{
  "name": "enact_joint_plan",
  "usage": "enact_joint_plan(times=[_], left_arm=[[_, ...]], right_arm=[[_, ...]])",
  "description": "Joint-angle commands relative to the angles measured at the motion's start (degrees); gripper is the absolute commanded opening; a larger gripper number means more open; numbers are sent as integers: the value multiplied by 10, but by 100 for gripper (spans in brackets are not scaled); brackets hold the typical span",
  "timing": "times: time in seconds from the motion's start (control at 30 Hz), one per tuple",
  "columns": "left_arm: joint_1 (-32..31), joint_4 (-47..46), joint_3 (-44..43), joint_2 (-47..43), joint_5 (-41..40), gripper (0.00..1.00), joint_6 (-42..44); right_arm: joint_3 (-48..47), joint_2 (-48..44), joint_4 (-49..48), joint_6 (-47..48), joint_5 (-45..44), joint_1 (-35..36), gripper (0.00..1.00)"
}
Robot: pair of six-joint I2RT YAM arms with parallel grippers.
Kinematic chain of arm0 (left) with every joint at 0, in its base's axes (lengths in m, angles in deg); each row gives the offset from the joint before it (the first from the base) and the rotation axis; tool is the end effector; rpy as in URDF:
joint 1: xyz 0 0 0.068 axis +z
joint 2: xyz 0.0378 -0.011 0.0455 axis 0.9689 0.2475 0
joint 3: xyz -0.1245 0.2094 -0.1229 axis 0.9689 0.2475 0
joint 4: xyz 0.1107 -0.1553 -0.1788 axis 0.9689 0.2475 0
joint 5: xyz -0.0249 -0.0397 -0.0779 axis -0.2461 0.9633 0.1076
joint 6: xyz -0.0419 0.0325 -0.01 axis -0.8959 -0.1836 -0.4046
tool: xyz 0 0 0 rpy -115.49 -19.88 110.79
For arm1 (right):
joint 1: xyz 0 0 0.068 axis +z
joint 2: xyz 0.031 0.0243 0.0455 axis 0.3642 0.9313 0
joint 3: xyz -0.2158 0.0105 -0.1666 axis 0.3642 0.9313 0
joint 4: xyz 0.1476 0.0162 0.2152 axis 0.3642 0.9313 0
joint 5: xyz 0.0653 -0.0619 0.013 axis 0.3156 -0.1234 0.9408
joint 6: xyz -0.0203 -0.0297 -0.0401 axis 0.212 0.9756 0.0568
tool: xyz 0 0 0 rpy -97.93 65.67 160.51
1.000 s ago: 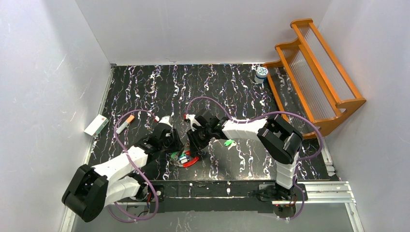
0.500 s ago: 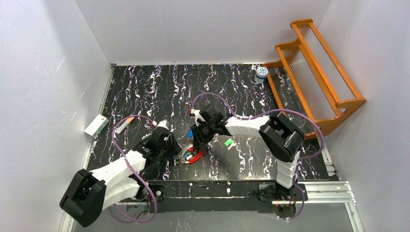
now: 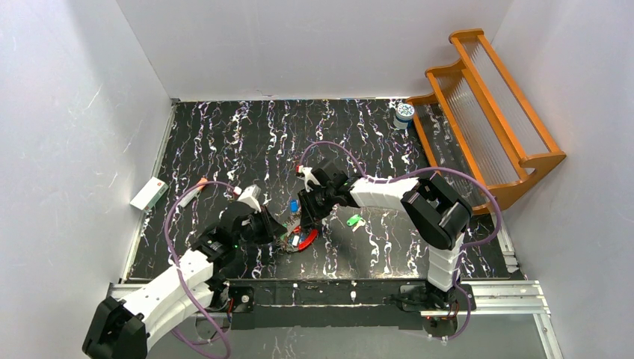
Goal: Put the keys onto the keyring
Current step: Adjust the keyring at the center of the board.
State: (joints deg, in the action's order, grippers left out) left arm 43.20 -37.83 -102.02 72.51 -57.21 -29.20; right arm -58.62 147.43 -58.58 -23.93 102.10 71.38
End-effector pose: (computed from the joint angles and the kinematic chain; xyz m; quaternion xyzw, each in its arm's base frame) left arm 0.1413 -0.0965 0.1788 -0.0496 0.8579 -0.3665 0.3568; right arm 0.2401 0.3071 0.1550 -0.3063 0.8730 0.3369 0.1750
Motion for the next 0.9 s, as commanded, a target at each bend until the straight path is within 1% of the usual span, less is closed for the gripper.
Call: enact_joint_plan(times=[0.0,0.07,0.23,0.37,0.5,0.6,0.73,0.87], left_arm=[[0,-51,2,-22,60,12,21],[0,-77,1,-10,96,16,25],[-3,-125,-10,42,168,29,34],[-8,-123,-26,45,178,46,55],[-8,-96,-35,34,144,57,68],[-8,-83,-37,30,126,60,69],[-8,-24,-46,14,43,61,70],[-8,61,-54,-4,-68,61,58]], right_arm=[[14,38,56,19,-56,-10,37],[13,40,54,19,-54,-10,37],[13,40,53,19,-50,-10,38],[12,38,51,22,-45,-10,38],[11,33,51,27,-39,-11,39],[9,27,51,32,-36,-10,39],[4,18,53,39,-27,-10,39],[-3,6,55,42,-23,-9,39]])
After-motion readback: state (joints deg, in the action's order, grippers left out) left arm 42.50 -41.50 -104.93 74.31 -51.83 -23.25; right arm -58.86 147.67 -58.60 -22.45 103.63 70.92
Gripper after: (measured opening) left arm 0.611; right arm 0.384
